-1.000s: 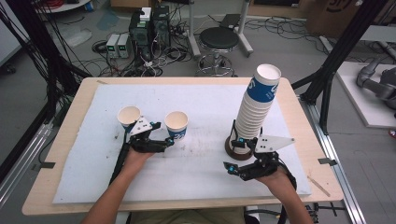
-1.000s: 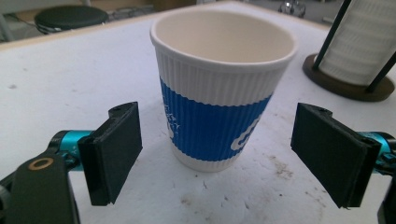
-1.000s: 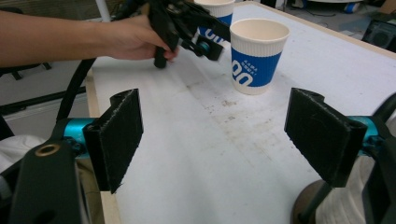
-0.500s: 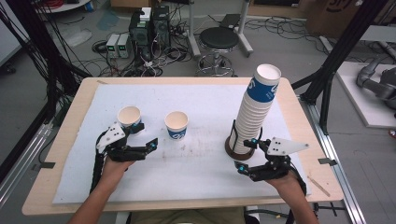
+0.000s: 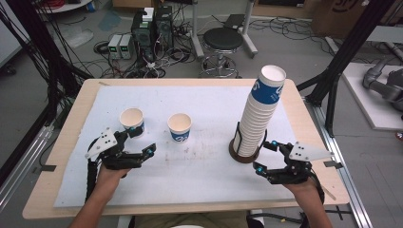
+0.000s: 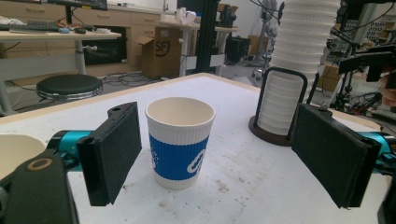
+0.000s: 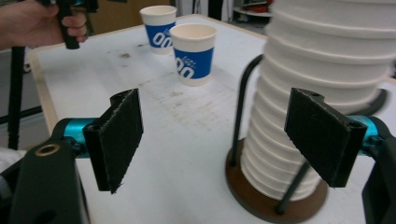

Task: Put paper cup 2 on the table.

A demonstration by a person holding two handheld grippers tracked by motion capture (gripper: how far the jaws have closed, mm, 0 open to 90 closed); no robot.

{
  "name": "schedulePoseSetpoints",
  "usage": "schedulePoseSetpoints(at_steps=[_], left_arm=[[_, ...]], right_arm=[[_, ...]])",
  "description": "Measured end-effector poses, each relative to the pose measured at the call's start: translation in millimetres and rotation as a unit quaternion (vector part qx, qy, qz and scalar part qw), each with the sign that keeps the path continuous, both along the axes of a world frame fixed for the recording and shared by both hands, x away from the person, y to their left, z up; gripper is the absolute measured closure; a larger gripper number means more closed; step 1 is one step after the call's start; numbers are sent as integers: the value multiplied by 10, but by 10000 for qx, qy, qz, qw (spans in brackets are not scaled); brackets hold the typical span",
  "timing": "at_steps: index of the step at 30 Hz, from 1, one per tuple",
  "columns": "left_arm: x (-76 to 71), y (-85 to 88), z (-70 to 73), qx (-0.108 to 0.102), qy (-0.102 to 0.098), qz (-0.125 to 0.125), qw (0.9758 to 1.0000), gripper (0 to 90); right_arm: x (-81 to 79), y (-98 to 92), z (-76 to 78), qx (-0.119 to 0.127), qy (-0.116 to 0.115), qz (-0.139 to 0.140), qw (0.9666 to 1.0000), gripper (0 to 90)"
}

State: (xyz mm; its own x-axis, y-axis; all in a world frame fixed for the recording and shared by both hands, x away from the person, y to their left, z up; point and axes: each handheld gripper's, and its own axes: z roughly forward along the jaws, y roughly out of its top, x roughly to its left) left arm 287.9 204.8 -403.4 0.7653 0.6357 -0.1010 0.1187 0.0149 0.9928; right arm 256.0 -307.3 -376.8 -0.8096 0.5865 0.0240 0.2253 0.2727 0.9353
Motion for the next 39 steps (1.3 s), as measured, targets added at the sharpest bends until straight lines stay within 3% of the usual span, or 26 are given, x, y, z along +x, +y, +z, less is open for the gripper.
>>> schedulePoseSetpoints(at_steps=[8, 14, 39], left_arm=[[5, 16, 20, -89, -42, -14, 10000, 162], [-33, 32, 20, -110, -62, -8, 9999, 162], [-61, 58, 16, -139, -116, 22, 9998, 162]], right_arm=[[-40, -189, 23, 129, -104, -386, 9991, 199], [-67, -213, 40, 113, -188, -589, 9980, 198], [-36, -222, 23, 124, -141, -690, 9974, 199]])
